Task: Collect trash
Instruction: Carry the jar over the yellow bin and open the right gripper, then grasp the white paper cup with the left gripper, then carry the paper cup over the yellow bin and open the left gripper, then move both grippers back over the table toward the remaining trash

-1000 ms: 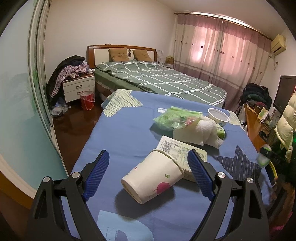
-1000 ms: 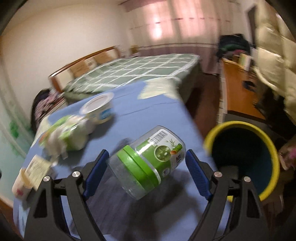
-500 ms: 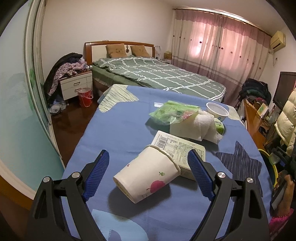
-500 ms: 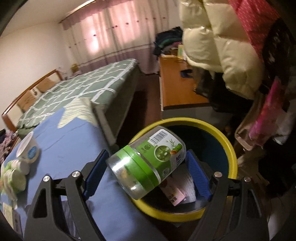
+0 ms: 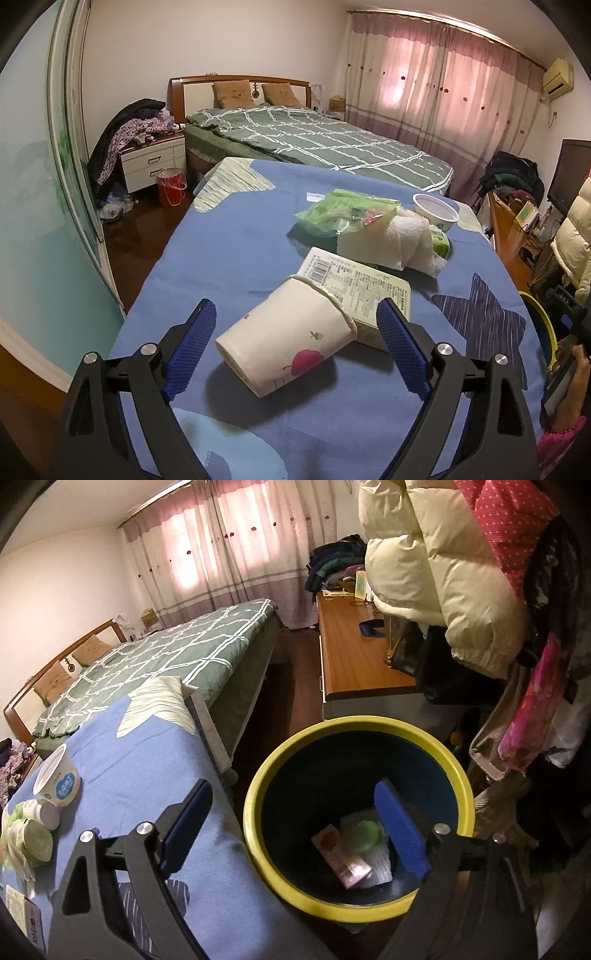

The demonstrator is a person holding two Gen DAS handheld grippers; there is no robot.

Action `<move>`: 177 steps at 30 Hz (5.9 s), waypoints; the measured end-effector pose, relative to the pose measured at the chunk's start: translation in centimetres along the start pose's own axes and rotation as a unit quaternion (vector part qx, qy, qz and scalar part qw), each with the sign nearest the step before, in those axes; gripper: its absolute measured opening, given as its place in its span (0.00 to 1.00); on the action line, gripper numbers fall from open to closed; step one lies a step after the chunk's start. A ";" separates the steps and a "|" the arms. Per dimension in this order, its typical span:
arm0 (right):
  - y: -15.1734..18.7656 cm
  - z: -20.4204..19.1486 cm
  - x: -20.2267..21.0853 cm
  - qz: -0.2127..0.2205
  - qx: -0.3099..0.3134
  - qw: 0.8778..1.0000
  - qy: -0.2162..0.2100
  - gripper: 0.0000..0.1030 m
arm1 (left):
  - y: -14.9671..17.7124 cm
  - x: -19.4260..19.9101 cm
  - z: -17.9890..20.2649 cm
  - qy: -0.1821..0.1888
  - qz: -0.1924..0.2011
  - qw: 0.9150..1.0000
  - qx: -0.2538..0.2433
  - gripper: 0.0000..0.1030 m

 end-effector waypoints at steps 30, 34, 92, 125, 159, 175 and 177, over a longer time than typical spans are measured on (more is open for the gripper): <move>0.2 -0.9 -0.2 -0.009 0.009 0.999 -0.030 0.83 | 0.2 -5.3 -1.4 -0.063 -0.050 0.996 0.044 0.94; 0.2 -1.1 -0.1 -0.009 0.010 0.999 -0.032 0.84 | 0.1 -6.4 -1.7 -0.042 -0.067 0.996 0.038 0.95; -0.7 11.3 6.9 0.061 -0.018 0.998 -0.017 0.84 | -2.0 -4.0 38.8 0.238 -0.053 0.932 -0.267 0.59; -0.5 13.2 6.0 0.049 -0.022 0.999 0.008 0.84 | -2.2 -7.1 43.3 0.246 -0.045 0.931 -0.266 0.85; 4.4 -21.6 7.0 -0.003 0.241 0.952 -0.189 0.85 | -8.5 -5.8 -11.6 -0.144 0.106 0.979 0.098 0.90; 10.8 -39.3 5.1 -0.086 0.355 0.896 -0.253 0.71 | -7.8 -5.4 -12.9 -0.169 0.111 0.970 0.134 0.92; 11.1 -40.0 4.5 -0.092 0.359 0.897 -0.241 0.66 | -7.8 -5.3 -12.8 -0.168 0.111 0.970 0.134 0.92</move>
Point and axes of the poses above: each gripper's, at about its wrist camera, not at the fingertips, and x roughly against the way its jaws point, z to its right, y to its underside, the point moved 6 cm from there along -x, roughly the way its jaws point, and after that the axes turned 8 degrees about -z, right-handed, at the moved point
